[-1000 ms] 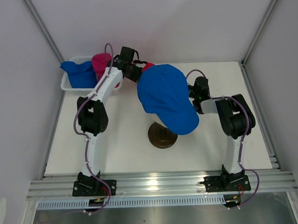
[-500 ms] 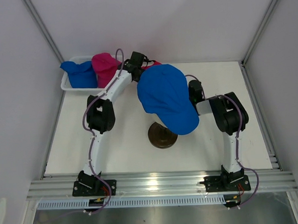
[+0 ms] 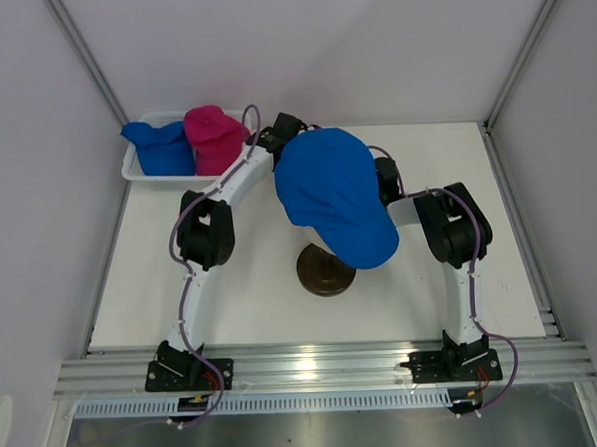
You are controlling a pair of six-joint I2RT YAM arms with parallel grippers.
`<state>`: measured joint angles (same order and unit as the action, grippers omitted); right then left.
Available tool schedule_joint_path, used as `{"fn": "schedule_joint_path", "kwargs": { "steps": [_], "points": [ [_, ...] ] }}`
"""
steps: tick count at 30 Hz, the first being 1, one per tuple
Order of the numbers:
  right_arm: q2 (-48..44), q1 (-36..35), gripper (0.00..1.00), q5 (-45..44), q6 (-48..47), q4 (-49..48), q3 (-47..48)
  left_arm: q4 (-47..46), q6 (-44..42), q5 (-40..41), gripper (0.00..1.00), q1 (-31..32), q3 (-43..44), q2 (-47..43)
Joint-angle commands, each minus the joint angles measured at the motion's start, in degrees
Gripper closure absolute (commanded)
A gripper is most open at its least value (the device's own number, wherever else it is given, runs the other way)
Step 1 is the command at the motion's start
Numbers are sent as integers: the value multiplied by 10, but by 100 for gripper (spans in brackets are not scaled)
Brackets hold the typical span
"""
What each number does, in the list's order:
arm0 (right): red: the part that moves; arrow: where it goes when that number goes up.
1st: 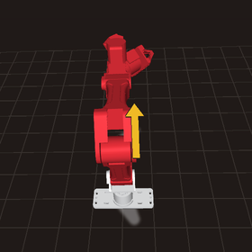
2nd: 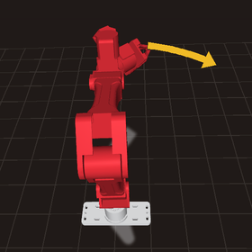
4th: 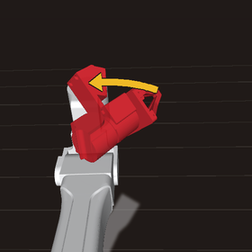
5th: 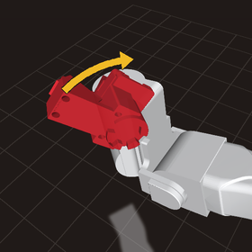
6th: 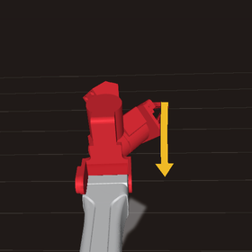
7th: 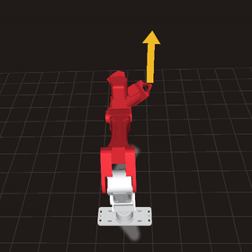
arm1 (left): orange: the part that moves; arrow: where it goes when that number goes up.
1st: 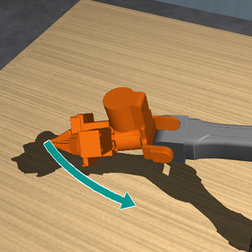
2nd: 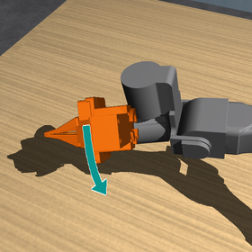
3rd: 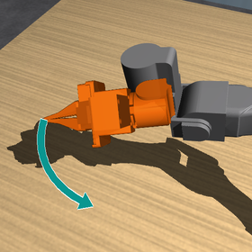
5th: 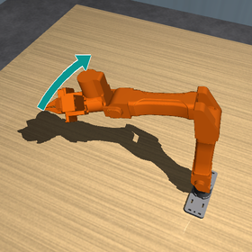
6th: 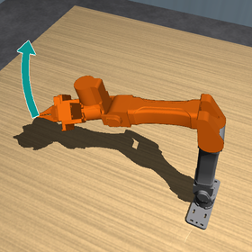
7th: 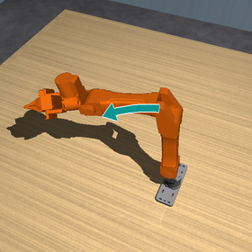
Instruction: Stack the hats
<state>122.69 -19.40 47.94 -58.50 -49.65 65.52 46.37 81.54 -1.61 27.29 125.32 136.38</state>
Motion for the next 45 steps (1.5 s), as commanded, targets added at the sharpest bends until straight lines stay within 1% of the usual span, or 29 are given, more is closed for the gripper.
{"fn": "schedule_joint_path", "kwargs": {
  "steps": [1, 3, 5, 8, 9, 10, 11, 12, 13, 15, 18, 19, 24, 26, 27, 28, 32, 33, 34, 35, 36, 37, 38, 40, 41, 43, 44, 45],
  "points": [
    [-2, -4, 100, -22, -4, 3, 30, 8, -2, -3, 99, 2, -22, -58],
    [-4, -6, 100, -24, -6, 24, 34, -11, -1, -3, 99, 4, -42, -73],
    [-6, -8, 100, -31, -11, 36, 32, -15, -5, -1, 99, 4, -45, -79],
    [-9, -11, 100, -61, -22, 62, 33, -16, -12, 11, 99, 4, -47, -92],
    [-9, -11, 97, -69, -23, 68, 35, -15, -15, 13, 99, 4, -47, -95],
    [-11, -11, 81, -86, -33, 75, 37, -15, -14, 13, 99, 5, -46, -102],
    [-11, -13, 55, -94, -42, 82, 39, -10, -15, 28, 99, 6, -46, -103],
    [-11, -13, 50, -101, -49, 94, 40, -5, -13, 35, 99, 8, -48, -103],
    [-11, -13, 38, -111, -52, 94, 39, -2, -12, 44, 99, 10, -46, -106],
    [-12, -15, 36, -123, -48, 86, 37, 11, -4, 46, 99, 14, -46, -107],
    [-11, -19, 39, -142, -33, 78, 41, 30, 12, 58, 99, 20, -52, -112],
    [-11, -19, 44, -147, -35, 84, 44, 36, 14, 64, 99, 22, -53, -114],
    [-15, -19, 61, -159, -39, 119, 53, 54, 11, 110, 99, 27, -54, -120],
    [-17, -19, 76, -153, -36, 126, 52, 51, 12, 108, 99, 27, -54, -117],
    [-18, -20, 86, -151, -36, 129, 54, 50, 12, 102, 99, 26, -53, -113],
    [-18, -21, 100, -150, -36, 132, 53, 48, 11, 98, 99, 28, -53, -110],
    [-18, -22, 100, -147, 12, 128, 60, 37, -4, 86, 99, 29, -55, -104],
    [-19, -21, 100, -148, 30, 121, 59, 35, -8, 83, 99, 29, -57, -105],
    [-19, -20, 100, -148, 70, 114, 61, 32, -12, 82, 99, 28, -58, -107],
    [-18, -15, 100, -149, 93, 96, 62, 30, -15, 81, 88, 26, -60, -110],
    [-18, -13, 100, -153, 115, 84, 64, 27, -16, 73, 80, 19, -70, -113],
    [-12, -9, 100, -160, 174, 71, 66, 22, -16, 67, 73, 15, -76, -123],
    [-8, -5, 100, -173, 209, 40, 74, 7, -23, 59, 60, 9, -82, -129],
    [-2, 7, 100, -198, 264, 24, 84, -7, -30, 39, 52, -10, -109, -141],
    [3, 11, 100, -203, 312, 8, 92, -15, -38, 35, 46, -16, -117, -154],
    [5, 20, 100, -231, 355, 0, 101, -21, -48, 32, 42, -36, -152, -170],
    [8, 23, 100, -241, 390, 3, 107, -24, -53, 32, 38, -43, -172, -189],
    [8, 29, 100, -256, 405, 5, 119, -41, -56, 31, 35, -58, -184, -199]
  ]
}}
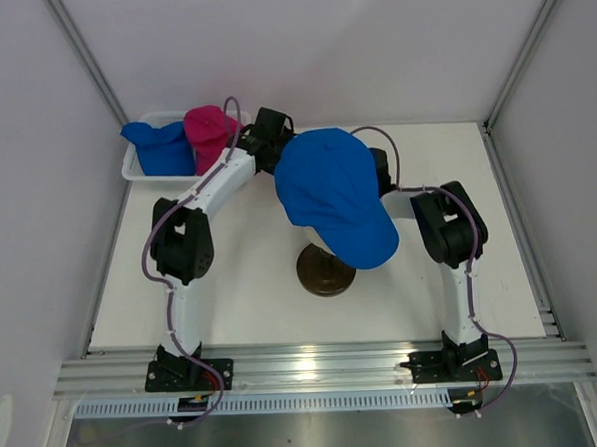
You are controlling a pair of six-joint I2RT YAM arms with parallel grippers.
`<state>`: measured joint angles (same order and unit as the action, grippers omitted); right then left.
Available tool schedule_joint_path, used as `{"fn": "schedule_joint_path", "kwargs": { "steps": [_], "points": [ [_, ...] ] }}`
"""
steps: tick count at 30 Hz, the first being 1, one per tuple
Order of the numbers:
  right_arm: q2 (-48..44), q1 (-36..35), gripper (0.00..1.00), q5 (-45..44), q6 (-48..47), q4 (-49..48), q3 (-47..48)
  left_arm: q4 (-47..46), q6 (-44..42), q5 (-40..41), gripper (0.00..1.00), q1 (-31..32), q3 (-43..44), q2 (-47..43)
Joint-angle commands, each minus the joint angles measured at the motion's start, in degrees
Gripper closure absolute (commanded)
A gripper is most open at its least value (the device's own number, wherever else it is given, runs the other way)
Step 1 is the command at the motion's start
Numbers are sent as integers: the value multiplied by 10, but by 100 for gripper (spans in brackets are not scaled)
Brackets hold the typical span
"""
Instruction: Stack the hats
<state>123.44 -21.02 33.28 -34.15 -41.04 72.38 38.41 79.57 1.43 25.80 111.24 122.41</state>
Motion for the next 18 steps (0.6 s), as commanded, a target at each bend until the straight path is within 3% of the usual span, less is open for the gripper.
{"fn": "schedule_joint_path", "kwargs": {
  "steps": [1, 5, 9, 14, 18],
  "points": [
    [2, 48, 100, -117, 179, -78, 57, 26, -40, -2, 32, -52, -56, -71],
    [7, 70, 100, -148, 257, -88, 78, -11, -72, -26, 1, -101, -119, -108],
    [1, 91, 100, -147, 358, -104, 88, -33, -125, -43, 0, -142, -120, -139],
    [-10, 101, 100, -120, 381, -96, 105, -98, -216, -89, 1, -160, -98, -172],
    [-17, 108, 100, -108, 408, -90, 114, -70, -262, -30, 1, -163, -48, -195]
  ]
}}
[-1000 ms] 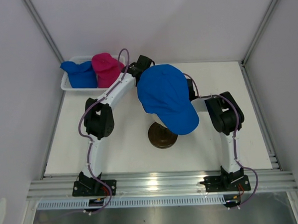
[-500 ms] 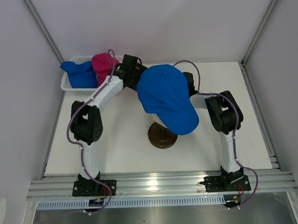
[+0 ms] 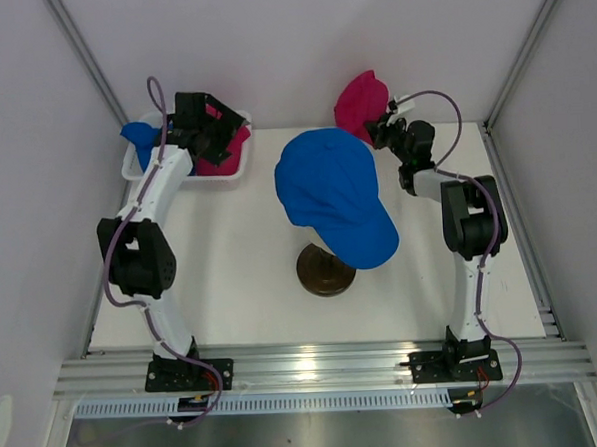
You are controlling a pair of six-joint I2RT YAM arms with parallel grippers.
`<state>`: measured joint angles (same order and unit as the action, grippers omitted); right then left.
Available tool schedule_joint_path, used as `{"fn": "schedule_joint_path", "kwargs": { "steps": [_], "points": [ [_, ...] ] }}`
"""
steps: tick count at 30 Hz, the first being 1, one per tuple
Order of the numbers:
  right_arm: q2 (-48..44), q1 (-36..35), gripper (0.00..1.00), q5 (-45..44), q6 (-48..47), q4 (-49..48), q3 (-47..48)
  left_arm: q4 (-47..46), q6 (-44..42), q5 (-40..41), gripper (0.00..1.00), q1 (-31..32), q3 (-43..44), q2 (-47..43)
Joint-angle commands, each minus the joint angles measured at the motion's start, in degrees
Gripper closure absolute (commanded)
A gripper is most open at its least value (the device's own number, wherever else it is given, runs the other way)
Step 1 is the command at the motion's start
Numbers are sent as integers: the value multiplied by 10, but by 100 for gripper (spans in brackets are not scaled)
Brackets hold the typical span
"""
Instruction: Stack the hats
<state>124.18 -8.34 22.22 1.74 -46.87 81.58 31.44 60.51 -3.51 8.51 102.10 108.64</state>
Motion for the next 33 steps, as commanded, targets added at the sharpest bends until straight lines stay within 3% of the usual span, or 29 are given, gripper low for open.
{"fn": "schedule_joint_path", "kwargs": {
  "steps": [1, 4, 8, 12, 18, 26, 33],
  "points": [
    [-28, -16, 100, -1, 81, -31, 24, -2, -90, 29, 0, 9, 42, -74],
    [-32, 5, 100, -10, 162, -32, 45, -30, -152, 47, 0, 5, 5, -103],
    [-53, 43, 100, -28, 406, -23, 86, -93, -217, 9, 0, -8, -44, -165],
    [-103, 59, 100, -75, 529, -17, 101, -121, -250, 2, 0, -12, -74, -203],
    [-237, 28, 100, -182, 716, 140, 72, -123, -259, 4, 0, -15, -96, -243],
    [-400, -105, 100, -403, 722, 223, 33, -133, -253, -12, 0, -24, -139, -289],
    [-476, -172, 100, -387, 747, 244, 8, -137, -239, -44, 0, -39, -172, -331]
  ]
}}
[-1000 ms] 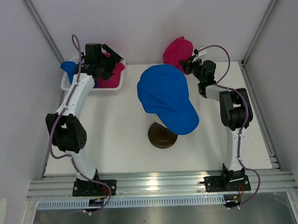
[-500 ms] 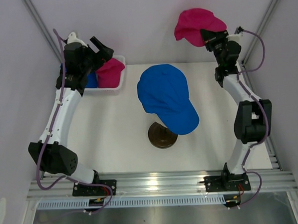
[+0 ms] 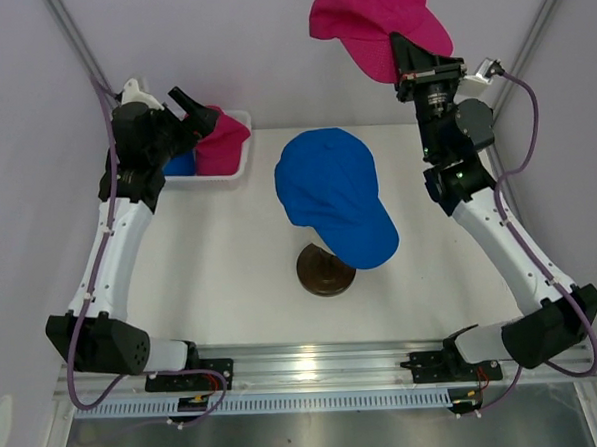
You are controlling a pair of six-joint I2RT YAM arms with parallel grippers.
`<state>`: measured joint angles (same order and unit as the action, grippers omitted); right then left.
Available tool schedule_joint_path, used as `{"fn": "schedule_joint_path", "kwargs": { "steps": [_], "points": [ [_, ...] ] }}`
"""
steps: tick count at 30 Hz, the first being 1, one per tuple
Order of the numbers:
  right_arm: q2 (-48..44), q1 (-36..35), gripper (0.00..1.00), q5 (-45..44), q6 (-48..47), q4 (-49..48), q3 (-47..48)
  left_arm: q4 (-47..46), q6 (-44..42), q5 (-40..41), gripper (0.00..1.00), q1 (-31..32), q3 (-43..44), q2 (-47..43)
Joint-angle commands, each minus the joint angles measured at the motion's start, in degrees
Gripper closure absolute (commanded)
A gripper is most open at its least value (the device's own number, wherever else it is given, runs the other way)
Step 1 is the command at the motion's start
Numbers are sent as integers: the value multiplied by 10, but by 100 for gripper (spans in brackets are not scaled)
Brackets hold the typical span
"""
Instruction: Stack the hats
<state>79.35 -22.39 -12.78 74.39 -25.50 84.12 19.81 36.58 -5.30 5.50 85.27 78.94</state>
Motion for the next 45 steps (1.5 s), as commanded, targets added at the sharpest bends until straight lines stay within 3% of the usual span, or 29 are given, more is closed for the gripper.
{"fn": "schedule_joint_path", "kwargs": {
  "steps": [1, 4, 8, 12, 15, 19, 34, 42, 45],
  "points": [
    [-40, -42, 100, -48, 15, 27, -26, -18, 0, -30, 0, -11, -3, -35],
    [-94, -101, 100, -105, -40, 0, -78, -9, 4, -35, 0, -17, 1, -45],
    [-147, -159, 100, -129, -38, -17, -139, -11, 3, -63, 0, -24, -1, -57],
    [-167, -243, 100, -169, -126, 5, -132, -21, 18, -84, 1, -40, -17, -80],
    [-176, -278, 100, -160, -134, 14, -130, -23, 14, -89, 0, -51, -27, -96],
    [-185, -331, 100, -210, -145, 39, -136, -26, 16, -100, 1, -71, -34, -107],
    [-265, -383, 100, -281, -46, 139, -220, -66, 38, -157, 0, -91, -63, -117],
    [-322, -393, 100, -261, -29, 274, -219, -72, 33, -175, 0, -97, -63, -111],
    [-322, -393, 100, -231, -11, 284, -229, -70, 31, -177, 1, -101, -63, -110]
  ]
}}
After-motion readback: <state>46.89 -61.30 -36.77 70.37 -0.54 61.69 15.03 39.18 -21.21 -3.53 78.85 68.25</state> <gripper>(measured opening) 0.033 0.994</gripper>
